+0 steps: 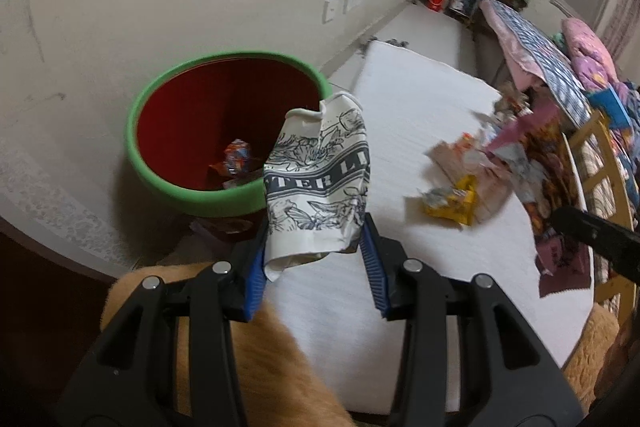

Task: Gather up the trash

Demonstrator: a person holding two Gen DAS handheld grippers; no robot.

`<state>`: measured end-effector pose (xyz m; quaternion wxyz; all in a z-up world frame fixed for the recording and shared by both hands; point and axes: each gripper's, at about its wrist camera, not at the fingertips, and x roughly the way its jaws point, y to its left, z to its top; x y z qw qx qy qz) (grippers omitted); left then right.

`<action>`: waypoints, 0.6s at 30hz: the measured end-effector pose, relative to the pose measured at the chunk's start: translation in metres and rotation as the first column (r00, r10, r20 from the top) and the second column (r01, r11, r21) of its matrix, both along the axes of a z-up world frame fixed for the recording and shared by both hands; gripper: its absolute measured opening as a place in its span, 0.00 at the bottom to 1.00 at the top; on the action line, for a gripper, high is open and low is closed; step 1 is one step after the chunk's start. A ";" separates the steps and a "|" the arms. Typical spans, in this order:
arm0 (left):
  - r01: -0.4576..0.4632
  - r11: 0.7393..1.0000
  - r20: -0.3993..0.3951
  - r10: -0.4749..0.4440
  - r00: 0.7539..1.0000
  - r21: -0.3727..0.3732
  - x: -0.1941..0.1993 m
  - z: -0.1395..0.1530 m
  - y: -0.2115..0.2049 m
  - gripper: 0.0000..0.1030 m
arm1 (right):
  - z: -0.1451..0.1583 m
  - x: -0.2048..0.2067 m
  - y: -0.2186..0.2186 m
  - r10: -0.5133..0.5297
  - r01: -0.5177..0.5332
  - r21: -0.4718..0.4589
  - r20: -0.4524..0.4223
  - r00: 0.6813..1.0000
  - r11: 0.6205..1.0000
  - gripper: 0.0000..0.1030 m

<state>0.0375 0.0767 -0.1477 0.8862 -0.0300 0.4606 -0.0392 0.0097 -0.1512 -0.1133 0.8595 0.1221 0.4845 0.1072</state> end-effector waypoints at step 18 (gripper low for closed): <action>-0.125 0.992 0.064 0.125 0.990 0.001 0.020 0.017 0.055 0.39 | 0.017 0.040 0.067 0.118 -0.119 0.021 0.052 0.992 0.993 0.42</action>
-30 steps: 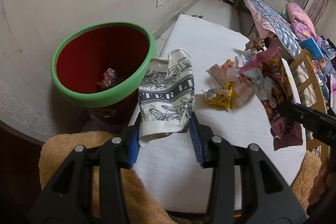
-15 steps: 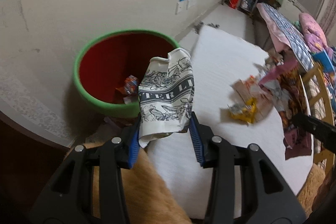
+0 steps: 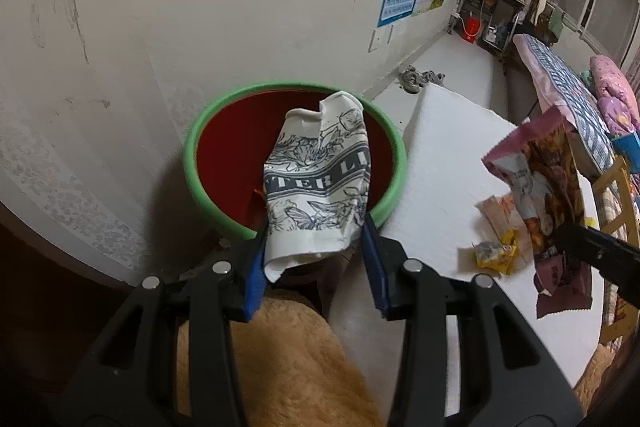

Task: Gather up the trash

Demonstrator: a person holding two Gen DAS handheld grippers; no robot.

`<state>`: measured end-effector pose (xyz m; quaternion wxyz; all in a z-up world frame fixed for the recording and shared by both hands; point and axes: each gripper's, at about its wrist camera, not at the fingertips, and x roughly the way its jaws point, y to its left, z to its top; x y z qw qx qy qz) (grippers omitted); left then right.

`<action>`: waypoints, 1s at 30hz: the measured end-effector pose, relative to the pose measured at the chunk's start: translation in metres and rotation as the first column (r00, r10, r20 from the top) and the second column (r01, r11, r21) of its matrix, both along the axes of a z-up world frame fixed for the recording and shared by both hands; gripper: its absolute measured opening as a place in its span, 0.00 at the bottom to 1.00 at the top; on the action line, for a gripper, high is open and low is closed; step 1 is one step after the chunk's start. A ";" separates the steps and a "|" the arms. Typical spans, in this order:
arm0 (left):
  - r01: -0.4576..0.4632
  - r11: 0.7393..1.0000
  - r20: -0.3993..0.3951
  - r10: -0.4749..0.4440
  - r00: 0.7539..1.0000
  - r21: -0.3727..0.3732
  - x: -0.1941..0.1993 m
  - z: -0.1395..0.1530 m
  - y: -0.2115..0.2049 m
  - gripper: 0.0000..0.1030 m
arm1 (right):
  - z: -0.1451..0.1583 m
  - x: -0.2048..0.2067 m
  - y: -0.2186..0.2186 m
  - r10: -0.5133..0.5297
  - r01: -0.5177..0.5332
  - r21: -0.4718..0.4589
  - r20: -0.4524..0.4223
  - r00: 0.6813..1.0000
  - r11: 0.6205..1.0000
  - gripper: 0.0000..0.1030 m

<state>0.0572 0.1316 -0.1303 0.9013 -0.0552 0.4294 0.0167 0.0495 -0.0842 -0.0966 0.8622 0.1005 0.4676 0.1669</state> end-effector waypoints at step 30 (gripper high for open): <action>-0.108 0.994 -0.108 0.107 0.988 -0.007 0.071 -0.038 0.054 0.39 | -0.005 0.115 0.095 0.085 -0.084 0.050 -0.014 0.996 0.995 0.43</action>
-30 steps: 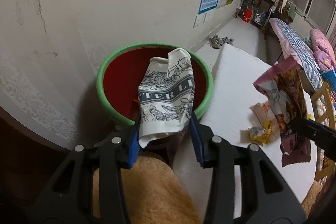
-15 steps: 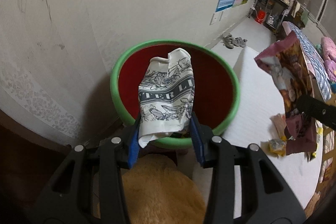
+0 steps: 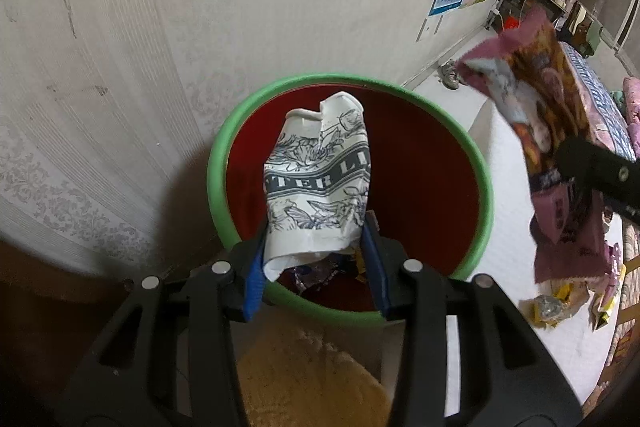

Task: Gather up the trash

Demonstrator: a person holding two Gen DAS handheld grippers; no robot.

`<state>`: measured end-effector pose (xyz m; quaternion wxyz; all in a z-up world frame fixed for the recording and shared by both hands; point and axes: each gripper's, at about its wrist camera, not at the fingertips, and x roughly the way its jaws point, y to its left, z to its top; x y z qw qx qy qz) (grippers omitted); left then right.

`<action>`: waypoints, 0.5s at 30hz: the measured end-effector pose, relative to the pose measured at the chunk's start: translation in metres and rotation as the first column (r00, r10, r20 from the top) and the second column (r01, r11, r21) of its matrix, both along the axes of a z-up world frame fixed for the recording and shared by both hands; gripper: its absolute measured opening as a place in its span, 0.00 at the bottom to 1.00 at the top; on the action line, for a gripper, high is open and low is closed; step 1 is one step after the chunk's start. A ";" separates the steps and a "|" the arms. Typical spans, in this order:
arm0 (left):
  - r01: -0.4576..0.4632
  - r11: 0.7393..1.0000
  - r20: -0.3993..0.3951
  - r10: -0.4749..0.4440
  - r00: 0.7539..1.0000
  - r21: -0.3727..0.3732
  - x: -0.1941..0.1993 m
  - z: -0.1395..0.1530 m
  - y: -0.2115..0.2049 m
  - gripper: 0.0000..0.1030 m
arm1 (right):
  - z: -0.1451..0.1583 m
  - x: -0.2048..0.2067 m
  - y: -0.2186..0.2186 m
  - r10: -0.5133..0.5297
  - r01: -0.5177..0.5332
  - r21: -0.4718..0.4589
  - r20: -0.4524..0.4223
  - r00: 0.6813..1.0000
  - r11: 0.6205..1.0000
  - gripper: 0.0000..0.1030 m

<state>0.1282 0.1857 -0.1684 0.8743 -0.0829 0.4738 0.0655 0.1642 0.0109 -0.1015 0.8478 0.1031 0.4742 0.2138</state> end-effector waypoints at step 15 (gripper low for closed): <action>-0.061 0.998 -0.018 0.061 0.998 -0.013 -0.002 -0.004 0.007 0.80 | 0.002 0.001 -0.022 -0.045 0.045 0.040 0.016 0.999 0.998 0.70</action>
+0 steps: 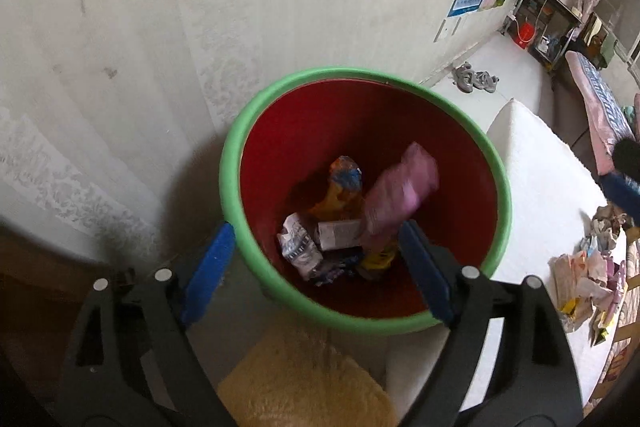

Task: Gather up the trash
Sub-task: 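Open both grippers to drop the paper cup and pink bag into the bucket, then grasp the yellow-brown candy wrapper with the left gripper while the right gripper grasps the yellow bag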

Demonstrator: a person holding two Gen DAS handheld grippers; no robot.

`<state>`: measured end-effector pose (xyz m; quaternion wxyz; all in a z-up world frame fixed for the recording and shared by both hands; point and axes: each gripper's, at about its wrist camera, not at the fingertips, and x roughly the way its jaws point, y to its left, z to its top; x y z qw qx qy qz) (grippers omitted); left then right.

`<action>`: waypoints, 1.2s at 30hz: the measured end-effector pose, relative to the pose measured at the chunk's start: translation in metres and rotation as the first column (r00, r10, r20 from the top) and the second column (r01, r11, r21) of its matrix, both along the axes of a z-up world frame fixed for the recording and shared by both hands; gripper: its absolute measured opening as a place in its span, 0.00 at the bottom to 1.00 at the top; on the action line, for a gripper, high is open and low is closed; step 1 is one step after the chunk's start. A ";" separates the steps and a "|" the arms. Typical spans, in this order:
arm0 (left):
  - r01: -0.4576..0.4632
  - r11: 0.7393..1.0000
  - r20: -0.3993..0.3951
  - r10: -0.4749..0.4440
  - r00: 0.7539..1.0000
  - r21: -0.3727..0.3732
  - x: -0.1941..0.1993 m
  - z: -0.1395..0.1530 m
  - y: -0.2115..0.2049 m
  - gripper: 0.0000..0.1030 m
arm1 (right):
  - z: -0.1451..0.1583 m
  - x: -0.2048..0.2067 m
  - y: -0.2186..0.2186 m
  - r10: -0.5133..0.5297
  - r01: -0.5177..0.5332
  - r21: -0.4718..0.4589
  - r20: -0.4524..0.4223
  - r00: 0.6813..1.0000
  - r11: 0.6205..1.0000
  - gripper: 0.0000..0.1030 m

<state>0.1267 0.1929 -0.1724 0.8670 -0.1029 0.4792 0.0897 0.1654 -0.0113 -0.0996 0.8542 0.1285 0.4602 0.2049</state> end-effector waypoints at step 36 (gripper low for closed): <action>0.527 0.849 -0.016 -0.527 0.850 0.046 -0.070 -0.004 -0.196 0.85 | -0.102 -0.114 -0.316 -0.575 0.545 -0.188 -0.201 0.793 0.817 0.41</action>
